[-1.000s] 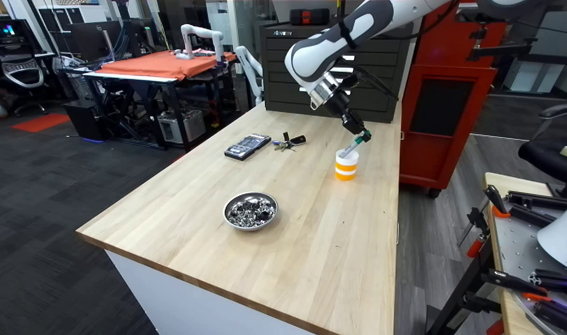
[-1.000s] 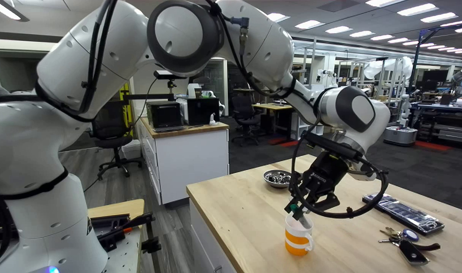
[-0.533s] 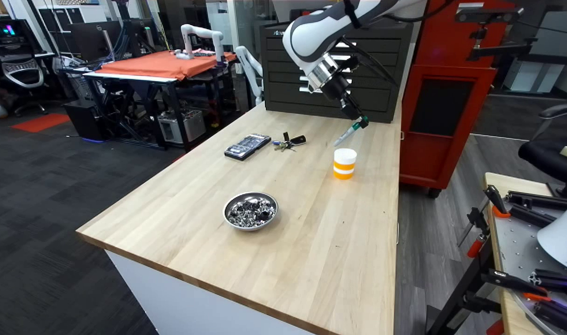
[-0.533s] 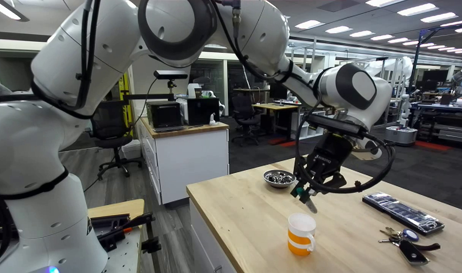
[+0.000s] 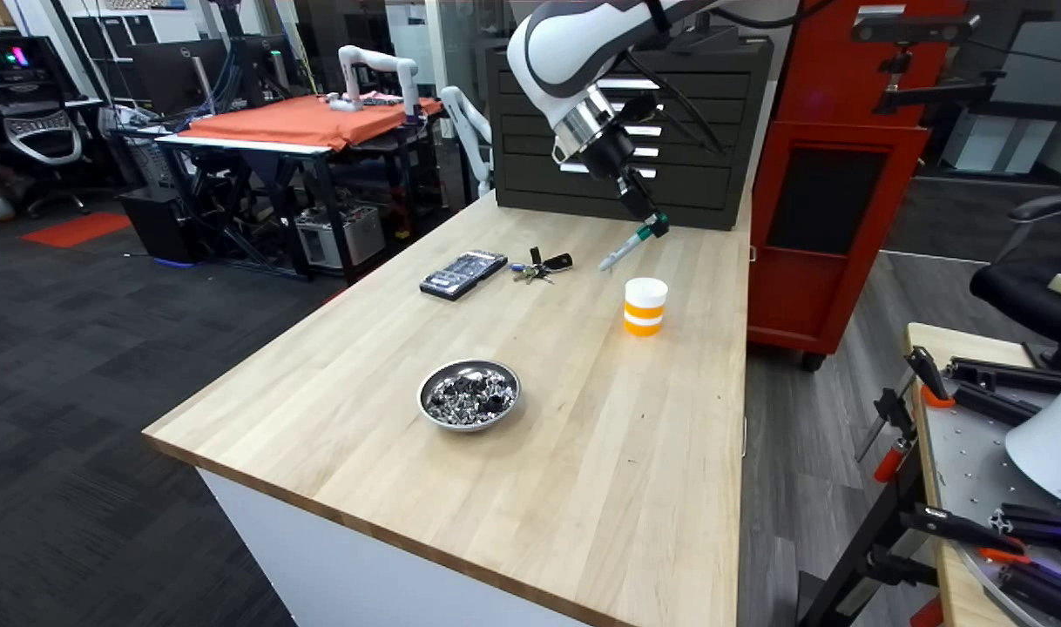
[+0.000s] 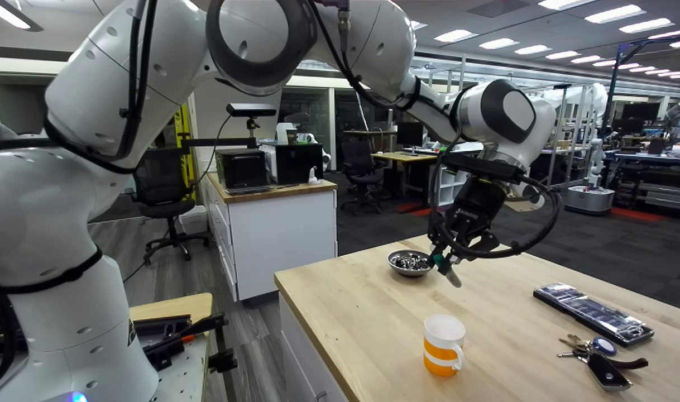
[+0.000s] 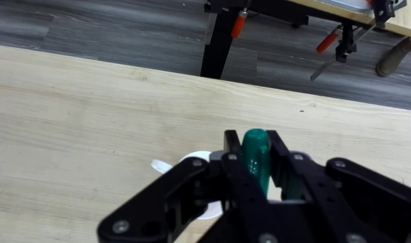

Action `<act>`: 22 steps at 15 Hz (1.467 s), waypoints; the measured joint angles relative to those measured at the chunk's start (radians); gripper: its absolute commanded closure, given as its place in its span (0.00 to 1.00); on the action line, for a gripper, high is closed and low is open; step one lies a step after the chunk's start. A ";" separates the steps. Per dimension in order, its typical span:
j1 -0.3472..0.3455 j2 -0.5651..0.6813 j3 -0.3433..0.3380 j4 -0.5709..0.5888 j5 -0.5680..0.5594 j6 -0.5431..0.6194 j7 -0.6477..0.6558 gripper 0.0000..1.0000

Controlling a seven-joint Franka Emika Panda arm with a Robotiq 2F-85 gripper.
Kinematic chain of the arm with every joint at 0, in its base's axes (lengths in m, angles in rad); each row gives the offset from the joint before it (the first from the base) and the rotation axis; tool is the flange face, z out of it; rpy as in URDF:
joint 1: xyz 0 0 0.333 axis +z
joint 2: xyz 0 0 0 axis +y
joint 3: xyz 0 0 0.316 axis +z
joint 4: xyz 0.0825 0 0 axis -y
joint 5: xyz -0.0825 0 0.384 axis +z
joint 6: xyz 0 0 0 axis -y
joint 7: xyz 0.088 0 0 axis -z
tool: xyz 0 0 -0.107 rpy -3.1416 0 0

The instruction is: Put the marker on the table

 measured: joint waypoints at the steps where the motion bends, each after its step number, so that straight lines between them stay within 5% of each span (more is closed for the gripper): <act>1: 0.007 0.001 0.005 0.000 0.005 0.006 0.010 0.94; 15: 0.072 0.110 0.017 -0.060 0.097 0.309 0.193 0.94; 16: 0.076 0.109 0.018 -0.076 0.098 0.357 0.193 0.59; 17: 0.080 0.108 0.019 -0.093 0.098 0.407 0.193 0.51; 18: 0.084 0.105 0.019 -0.114 0.096 0.460 0.193 0.88; 21: 0.090 0.091 0.018 -0.184 0.095 0.582 0.193 0.97; 22: 0.090 0.086 0.018 -0.209 0.095 0.612 0.193 0.55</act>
